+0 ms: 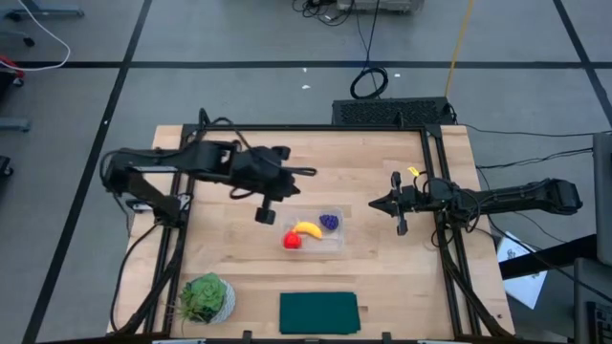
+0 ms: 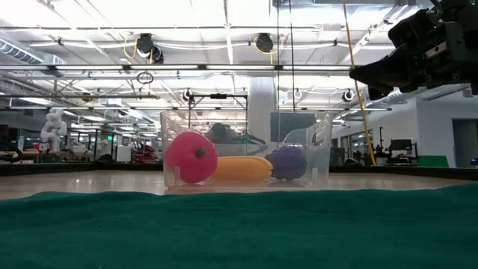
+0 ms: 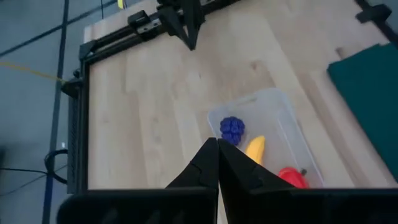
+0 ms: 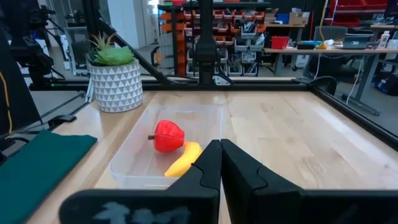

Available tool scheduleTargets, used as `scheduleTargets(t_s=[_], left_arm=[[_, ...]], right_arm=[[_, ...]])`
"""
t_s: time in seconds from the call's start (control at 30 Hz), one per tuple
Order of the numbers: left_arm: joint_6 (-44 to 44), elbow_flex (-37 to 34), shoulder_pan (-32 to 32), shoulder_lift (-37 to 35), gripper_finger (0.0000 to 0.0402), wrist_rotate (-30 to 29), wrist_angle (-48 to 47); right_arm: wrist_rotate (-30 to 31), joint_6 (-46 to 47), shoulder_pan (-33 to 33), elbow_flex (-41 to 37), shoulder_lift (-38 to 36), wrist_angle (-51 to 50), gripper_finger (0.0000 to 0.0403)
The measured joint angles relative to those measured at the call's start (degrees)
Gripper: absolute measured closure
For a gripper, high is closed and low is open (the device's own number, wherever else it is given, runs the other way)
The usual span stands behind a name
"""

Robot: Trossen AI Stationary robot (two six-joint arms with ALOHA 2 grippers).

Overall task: Pick and placing Produce into tupperware
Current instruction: Return to Home Position

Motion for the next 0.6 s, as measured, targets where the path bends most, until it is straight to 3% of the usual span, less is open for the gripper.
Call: scheduleTargets(t_s=[0.3,0.43,0.6], left_arm=[[0.09,-2.65,-0.64,-9.74,0.0401,-2.28,-1.91],[-0.63,-9.17,-0.62,-16.41,0.0401,-5.08,0.46],[-2.68,-20.58,-0.62,-25.97,0.0401,-4.53,7.14]], right_arm=[[-0.01,0.00,0.00,0.00,-0.03,0.72,0.0403],[-0.02,0.02,0.00,0.02,-0.10,1.44,0.0403],[-0.02,0.02,0.00,0.02,-0.09,2.15,0.0403]])
